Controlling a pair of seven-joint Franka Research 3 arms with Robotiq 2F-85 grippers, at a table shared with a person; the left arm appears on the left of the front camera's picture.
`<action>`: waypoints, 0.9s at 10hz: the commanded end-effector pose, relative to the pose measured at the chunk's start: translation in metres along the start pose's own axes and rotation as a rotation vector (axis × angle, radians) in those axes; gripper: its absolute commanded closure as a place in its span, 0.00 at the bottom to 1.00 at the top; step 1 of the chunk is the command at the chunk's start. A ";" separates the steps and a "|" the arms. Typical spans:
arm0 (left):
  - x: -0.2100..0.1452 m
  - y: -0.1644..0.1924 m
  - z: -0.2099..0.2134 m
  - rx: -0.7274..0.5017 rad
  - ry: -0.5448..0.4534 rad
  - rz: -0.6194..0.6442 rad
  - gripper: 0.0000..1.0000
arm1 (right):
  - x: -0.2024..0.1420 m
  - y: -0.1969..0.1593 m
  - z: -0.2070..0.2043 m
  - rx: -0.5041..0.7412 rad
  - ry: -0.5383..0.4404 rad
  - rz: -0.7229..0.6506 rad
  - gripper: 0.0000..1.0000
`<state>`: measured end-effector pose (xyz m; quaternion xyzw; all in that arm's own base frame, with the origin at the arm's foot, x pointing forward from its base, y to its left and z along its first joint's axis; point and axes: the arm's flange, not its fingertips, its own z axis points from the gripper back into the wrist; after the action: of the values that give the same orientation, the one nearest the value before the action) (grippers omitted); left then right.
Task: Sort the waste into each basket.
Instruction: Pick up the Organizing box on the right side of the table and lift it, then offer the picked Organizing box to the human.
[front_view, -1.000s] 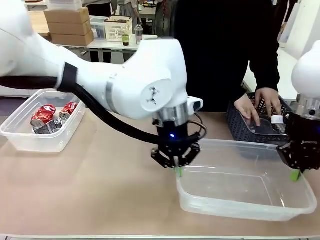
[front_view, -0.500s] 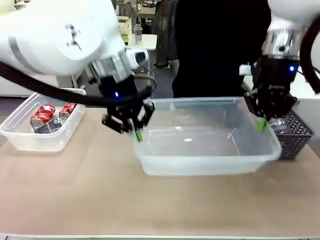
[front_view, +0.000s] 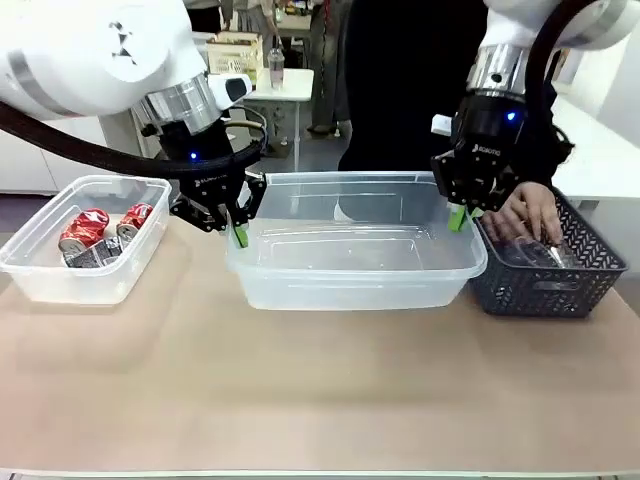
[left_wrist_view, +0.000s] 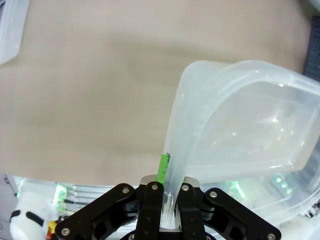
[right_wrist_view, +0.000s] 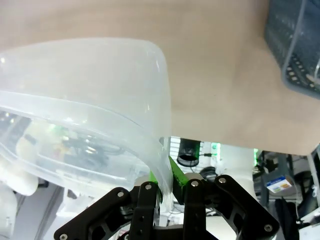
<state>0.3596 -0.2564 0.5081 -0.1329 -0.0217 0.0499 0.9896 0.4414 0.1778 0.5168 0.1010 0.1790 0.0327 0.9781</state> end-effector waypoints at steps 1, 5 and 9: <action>-0.018 0.000 0.010 -0.017 -0.030 0.029 1.00 | -0.010 0.004 0.003 -0.005 -0.014 0.014 1.00; -0.018 0.000 0.010 -0.017 -0.030 0.029 1.00 | -0.010 0.004 0.003 -0.005 -0.014 0.014 1.00; -0.018 0.000 0.010 -0.017 -0.030 0.029 1.00 | -0.010 0.004 0.003 -0.005 -0.014 0.014 1.00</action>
<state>0.3425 -0.2563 0.5148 -0.1294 -0.0329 0.0457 0.9900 0.4362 0.1796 0.5241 0.0978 0.1731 0.0374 0.9793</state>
